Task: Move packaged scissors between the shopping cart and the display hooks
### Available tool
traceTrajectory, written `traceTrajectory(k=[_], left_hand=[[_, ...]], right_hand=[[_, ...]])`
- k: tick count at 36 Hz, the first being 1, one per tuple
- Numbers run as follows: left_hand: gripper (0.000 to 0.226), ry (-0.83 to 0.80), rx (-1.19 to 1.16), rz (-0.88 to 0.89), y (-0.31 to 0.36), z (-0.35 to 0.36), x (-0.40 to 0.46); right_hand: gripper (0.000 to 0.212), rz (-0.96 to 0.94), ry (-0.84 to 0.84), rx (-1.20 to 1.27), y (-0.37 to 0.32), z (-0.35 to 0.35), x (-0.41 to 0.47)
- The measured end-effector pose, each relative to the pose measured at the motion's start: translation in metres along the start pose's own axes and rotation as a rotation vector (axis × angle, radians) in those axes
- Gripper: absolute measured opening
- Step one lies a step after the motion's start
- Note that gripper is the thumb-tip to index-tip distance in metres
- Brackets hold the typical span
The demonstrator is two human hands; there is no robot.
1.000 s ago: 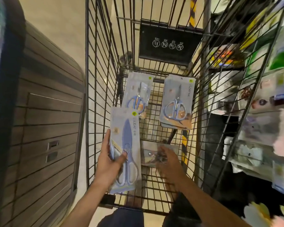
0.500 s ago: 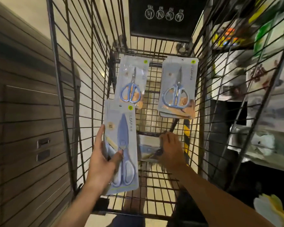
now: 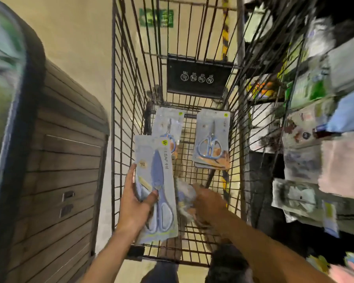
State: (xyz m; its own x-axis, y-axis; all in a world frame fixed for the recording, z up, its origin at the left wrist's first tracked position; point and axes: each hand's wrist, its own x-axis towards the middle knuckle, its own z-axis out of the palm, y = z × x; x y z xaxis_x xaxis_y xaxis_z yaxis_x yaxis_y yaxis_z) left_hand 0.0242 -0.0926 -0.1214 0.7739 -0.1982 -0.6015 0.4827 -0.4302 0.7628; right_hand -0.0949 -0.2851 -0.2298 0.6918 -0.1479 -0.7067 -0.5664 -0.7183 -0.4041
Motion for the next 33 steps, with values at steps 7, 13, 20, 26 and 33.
traceTrajectory(k=[7, 13, 20, 26, 33], left_hand=[[0.088, -0.024, 0.077, 0.119, 0.070, -0.028, -0.037], [0.088, -0.072, 0.085, 0.260, 0.130, -0.045, -0.084], [0.085, -0.171, 0.109, 0.440, 0.169, -0.055, -0.119], [0.087, -0.269, 0.133, 0.526, 0.176, -0.046, -0.145], [0.083, -0.417, 0.162, 0.601, 0.173, -0.009, -0.194]], right_hand=[[0.064, 0.132, 0.169, 0.475, -0.035, -0.076, -0.081], [0.088, 0.076, 0.392, 0.832, -0.054, -0.123, -0.166], [0.101, -0.003, 0.649, 0.907, -0.057, -0.137, -0.243], [0.094, -0.116, 0.836, 1.063, -0.047, -0.118, -0.301], [0.094, -0.079, 1.016, 1.149, -0.031, -0.088, -0.366]])
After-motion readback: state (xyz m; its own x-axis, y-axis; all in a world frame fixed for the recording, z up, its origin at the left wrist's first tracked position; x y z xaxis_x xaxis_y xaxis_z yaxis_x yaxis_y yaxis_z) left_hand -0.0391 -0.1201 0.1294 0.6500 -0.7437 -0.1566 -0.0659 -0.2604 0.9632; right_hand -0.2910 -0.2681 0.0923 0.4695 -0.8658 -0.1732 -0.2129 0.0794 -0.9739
